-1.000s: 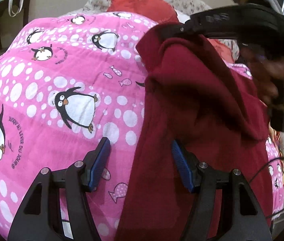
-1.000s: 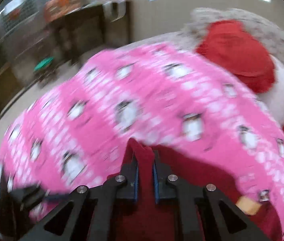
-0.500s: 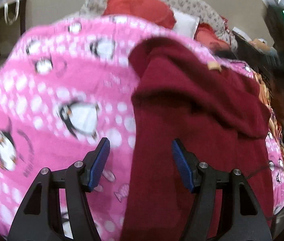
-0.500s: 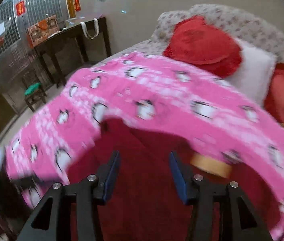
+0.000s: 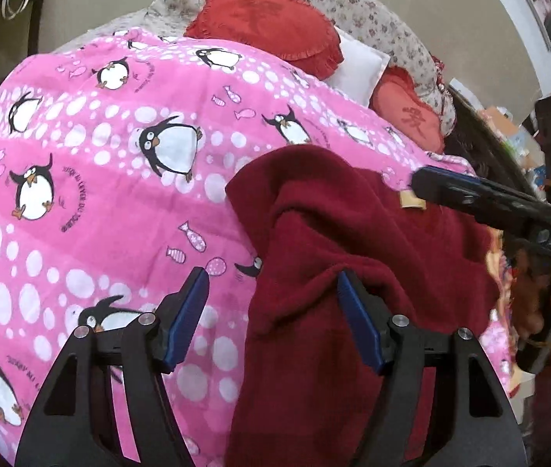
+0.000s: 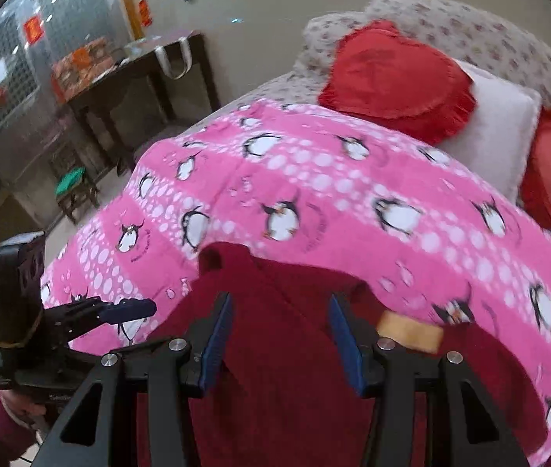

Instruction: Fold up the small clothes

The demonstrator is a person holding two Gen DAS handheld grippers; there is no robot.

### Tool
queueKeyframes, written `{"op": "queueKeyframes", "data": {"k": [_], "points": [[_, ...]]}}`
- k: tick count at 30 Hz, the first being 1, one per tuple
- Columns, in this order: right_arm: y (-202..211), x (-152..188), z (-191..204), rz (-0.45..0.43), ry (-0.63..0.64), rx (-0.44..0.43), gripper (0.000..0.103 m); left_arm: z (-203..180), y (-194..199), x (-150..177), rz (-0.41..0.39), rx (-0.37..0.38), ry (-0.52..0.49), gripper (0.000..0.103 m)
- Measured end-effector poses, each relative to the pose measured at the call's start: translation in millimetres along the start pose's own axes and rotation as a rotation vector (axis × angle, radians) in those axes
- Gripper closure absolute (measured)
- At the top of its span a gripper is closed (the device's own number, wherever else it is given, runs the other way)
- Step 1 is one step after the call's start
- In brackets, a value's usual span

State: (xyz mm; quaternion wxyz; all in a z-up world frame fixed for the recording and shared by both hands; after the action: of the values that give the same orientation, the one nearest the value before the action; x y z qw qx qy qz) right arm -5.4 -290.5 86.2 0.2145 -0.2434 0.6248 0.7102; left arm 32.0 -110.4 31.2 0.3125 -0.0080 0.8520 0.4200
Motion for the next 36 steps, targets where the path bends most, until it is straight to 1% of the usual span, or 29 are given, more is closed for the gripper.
{"op": "queueKeyframes", "data": {"k": [1,2,3,5,8,10,11,12,13,14,15,17,19,21,22,24,25,27,29,30,32,33,35,36], "points": [[-0.3,-2.5,5.9,-0.005,0.022,0.002,0.054,0.4,9.6,-1.0,-0.024,0.036,0.008,0.034],[-0.5,-3.5,8.4,-0.008,0.034,0.001,0.054,-0.1,18.1,-0.2,-0.043,0.058,0.007,0.031],[-1.1,-4.0,11.4,-0.010,0.046,0.000,0.053,-0.1,22.3,-1.5,-0.058,0.070,0.005,0.021],[-5.2,-3.6,11.7,-0.004,0.047,0.004,0.048,0.6,23.0,-5.2,-0.074,0.085,0.018,0.014],[-12.7,-4.6,6.6,0.012,-0.005,0.007,0.048,0.3,0.1,-10.3,-0.024,0.084,0.035,0.014],[-14.1,-7.4,4.9,0.011,-0.047,-0.023,0.048,3.4,-17.2,-9.5,0.016,0.078,0.057,0.015],[-15.1,-10.0,5.5,0.011,-0.061,-0.040,0.048,8.1,-28.6,-6.1,0.059,0.071,0.091,0.022],[-17.5,-14.5,7.6,0.016,-0.064,-0.055,0.048,10.6,-32.0,-2.9,0.079,0.086,0.113,0.042],[-19.0,-18.0,10.6,0.018,-0.058,-0.056,0.048,11.6,-33.7,1.7,0.093,0.117,0.133,0.050],[-21.2,-22.3,14.3,0.022,-0.045,-0.055,0.048,11.8,-32.4,5.3,0.087,0.124,0.142,0.055],[-25.3,-26.9,19.6,0.032,-0.025,-0.061,0.048,8.8,-27.7,9.8,0.063,0.115,0.126,0.064],[-37.2,-34.0,33.2,0.068,0.022,-0.081,0.048,-3.0,-18.8,17.4,0.038,0.091,0.056,0.072],[-52.5,-36.4,50.3,0.117,0.091,-0.087,0.048,-9.1,-13.7,19.8,0.015,0.064,0.026,0.073],[-68.8,-30.7,67.8,0.188,0.176,-0.091,0.048,-10.9,-7.3,20.8,0.000,0.066,0.028,0.075],[-74.4,-27.0,72.8,0.207,0.211,-0.069,0.049,-9.1,-6.7,20.5,-0.004,0.070,0.035,0.075],[-84.4,-23.0,74.6,0.220,0.263,0.042,0.077,-9.1,-3.2,23.4,-0.016,0.074,0.042,0.079],[-86.7,-24.2,72.5,0.220,0.240,0.045,0.086,-10.0,-1.8,25.3,-0.021,0.069,0.038,0.079],[-81.6,-32.2,67.2,0.185,0.151,-0.022,0.089,-10.7,4.9,27.3,-0.046,0.067,0.030,0.080],[-80.5,-40.9,59.1,0.140,0.089,-0.043,0.089,-7.0,9.8,30.8,-0.058,0.065,0.029,0.080],[-86.8,-42.7,53.4,0.136,0.059,-0.026,0.090,-4.4,8.2,31.3,-0.049,0.066,0.036,0.080],[-101.6,-43.7,40.4,0.126,0.023,0.061,0.091,2.1,3.6,34.7,-0.023,0.058,0.060,0.080],[-104.9,-43.1,30.9,0.120,-0.017,0.080,0.091,6.1,1.1,37.3,-0.009,0.046,0.067,0.080],[-96.2,-39.9,14.2,0.102,-0.111,0.023,0.091,10.3,1.2,40.1,0.001,0.040,0.080,0.080],[-83.8,-37.6,7.5,0.080,-0.139,-0.013,0.090,13.7,2.7,41.7,0.007,0.050,0.094,0.080]]}}
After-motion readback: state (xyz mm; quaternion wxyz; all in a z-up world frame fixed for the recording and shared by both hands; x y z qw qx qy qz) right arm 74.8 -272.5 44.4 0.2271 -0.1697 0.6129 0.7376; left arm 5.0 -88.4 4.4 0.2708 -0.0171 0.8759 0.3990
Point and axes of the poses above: each gripper's, at about its wrist camera, not at the fingertips, and y roughly against the way its jaws point, z to its left, x to its underside, the point moved 4 cm from there along -y, roughly the way its jaws point, and after that the axes turned 1 degree about y, right-handed, at the moved point
